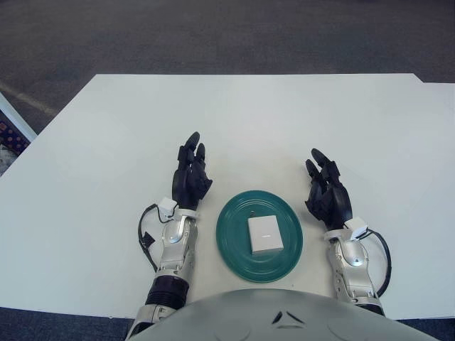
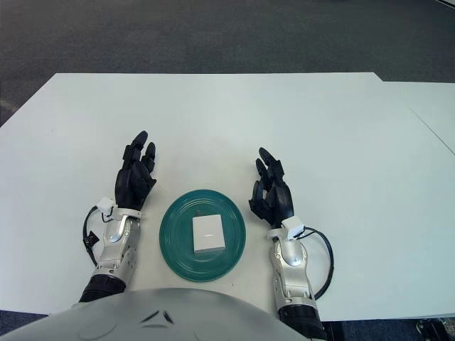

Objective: Put the charger into the plate.

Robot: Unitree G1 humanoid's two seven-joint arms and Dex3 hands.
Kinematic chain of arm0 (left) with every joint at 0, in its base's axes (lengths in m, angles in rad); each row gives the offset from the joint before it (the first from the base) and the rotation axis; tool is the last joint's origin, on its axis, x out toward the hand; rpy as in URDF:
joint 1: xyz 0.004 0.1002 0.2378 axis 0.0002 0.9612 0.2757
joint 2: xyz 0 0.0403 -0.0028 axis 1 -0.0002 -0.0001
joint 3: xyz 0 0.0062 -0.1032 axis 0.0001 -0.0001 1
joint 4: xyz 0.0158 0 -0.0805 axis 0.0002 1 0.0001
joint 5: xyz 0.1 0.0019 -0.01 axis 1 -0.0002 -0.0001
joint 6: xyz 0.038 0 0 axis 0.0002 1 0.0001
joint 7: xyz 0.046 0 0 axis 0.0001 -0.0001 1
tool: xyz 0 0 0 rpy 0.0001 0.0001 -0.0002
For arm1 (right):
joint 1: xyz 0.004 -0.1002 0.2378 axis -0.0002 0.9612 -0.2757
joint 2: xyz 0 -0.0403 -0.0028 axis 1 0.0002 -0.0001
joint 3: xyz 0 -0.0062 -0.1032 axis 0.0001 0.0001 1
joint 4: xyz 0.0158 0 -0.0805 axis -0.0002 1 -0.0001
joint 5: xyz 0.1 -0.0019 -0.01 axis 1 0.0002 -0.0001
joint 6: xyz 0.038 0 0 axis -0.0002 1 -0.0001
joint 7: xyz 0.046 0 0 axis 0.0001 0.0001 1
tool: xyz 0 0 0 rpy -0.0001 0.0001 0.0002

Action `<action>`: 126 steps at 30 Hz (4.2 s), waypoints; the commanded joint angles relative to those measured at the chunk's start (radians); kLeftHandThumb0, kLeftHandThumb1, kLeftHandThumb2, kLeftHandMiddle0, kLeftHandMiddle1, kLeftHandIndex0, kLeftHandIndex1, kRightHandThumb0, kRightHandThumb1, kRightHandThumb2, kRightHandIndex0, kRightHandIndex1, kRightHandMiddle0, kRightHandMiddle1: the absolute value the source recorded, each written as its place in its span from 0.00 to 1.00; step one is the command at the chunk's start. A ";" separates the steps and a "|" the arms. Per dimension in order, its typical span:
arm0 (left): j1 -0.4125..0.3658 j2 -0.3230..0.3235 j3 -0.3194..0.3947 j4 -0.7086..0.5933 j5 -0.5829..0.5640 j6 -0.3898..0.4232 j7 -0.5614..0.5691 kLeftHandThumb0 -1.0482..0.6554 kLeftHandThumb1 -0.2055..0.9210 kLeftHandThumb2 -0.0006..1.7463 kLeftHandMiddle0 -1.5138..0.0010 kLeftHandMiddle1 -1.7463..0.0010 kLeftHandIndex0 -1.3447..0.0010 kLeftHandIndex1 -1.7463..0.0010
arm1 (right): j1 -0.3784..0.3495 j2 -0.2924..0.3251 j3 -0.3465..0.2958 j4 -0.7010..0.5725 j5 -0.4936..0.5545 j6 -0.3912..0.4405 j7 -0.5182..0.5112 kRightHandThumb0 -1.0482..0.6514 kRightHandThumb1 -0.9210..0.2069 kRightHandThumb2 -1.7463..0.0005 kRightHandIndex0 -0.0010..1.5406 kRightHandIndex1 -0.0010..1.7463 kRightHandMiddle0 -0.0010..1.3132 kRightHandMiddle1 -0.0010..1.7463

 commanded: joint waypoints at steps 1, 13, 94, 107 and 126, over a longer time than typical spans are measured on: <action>0.192 -0.085 0.042 0.234 -0.057 -0.014 -0.044 0.03 1.00 0.49 0.78 0.95 1.00 0.58 | 0.123 -0.010 -0.011 0.114 -0.003 0.039 0.009 0.17 0.00 0.49 0.11 0.00 0.00 0.21; 0.181 -0.076 0.036 0.243 0.069 -0.091 0.065 0.04 1.00 0.45 0.74 0.93 1.00 0.50 | 0.118 -0.001 -0.014 0.123 0.003 0.029 0.005 0.17 0.00 0.49 0.11 0.00 0.00 0.21; 0.222 0.016 -0.094 0.081 0.420 0.022 0.396 0.05 1.00 0.54 0.85 0.99 1.00 0.77 | -0.055 -0.002 -0.043 0.187 -0.026 0.146 -0.012 0.18 0.00 0.46 0.07 0.00 0.00 0.15; 0.211 -0.027 -0.068 0.117 0.254 -0.036 0.293 0.07 1.00 0.54 0.87 1.00 1.00 0.67 | -0.034 -0.007 -0.035 0.084 -0.072 0.269 -0.069 0.24 0.00 0.46 0.07 0.00 0.00 0.17; 0.248 0.006 -0.043 0.046 0.277 0.059 0.248 0.05 1.00 0.53 0.87 0.99 1.00 0.73 | -0.019 0.023 0.009 0.068 -0.110 0.294 -0.136 0.25 0.00 0.45 0.08 0.00 0.00 0.21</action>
